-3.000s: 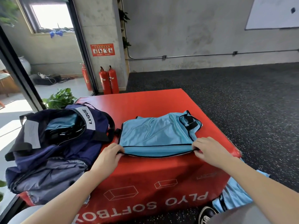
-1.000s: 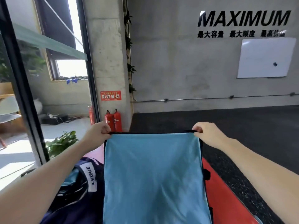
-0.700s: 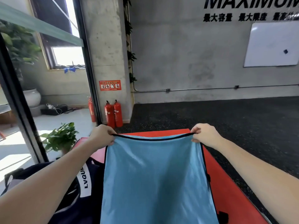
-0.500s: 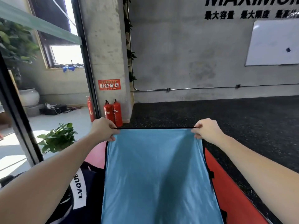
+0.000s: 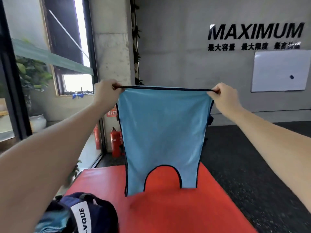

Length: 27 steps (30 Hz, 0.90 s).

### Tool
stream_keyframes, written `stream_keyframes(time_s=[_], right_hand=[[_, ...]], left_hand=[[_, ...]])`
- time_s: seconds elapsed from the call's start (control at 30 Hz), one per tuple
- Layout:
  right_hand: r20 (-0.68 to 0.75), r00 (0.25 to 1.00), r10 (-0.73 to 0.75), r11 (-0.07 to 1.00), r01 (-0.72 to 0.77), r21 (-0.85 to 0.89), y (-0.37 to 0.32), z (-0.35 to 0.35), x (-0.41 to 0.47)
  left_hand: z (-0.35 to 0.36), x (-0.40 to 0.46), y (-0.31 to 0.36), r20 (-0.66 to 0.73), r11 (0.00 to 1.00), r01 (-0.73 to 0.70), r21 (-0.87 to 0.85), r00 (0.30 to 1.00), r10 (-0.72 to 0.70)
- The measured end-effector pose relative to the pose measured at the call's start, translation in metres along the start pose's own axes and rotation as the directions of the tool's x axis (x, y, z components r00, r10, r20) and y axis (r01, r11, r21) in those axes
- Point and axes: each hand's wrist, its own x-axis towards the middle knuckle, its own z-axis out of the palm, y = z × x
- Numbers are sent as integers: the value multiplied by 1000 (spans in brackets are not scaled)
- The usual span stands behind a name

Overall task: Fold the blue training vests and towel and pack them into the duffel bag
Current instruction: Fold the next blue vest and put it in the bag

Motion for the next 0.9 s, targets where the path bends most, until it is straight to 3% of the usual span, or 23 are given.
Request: stream_keyframes(time_s=[0.2, 0.37, 0.57, 0.73, 0.9], right_hand=[[25, 997, -69, 997, 70, -14, -26, -49, -36], [226, 974, 17, 999, -7, -44, -7, -57, -140], [452, 872, 188, 980, -137, -142, 36, -62, -297], [477, 835, 275, 960, -212, -182, 47, -83, -365], [442, 845, 302, 953, -251, -170, 41, -107, -378]], left_hand=[[-50, -45, 14, -4, 999, -10, -49, 1000, 10], [-55, -167, -14, 160, 996, 94, -8, 983, -92], [-49, -342, -57, 344, 978, 191, 79, 916, -206], [-67, -412, -55, 399, 955, 275, 108, 868, -295], [-84, -417, -39, 412, 943, 329, 47, 854, -318]])
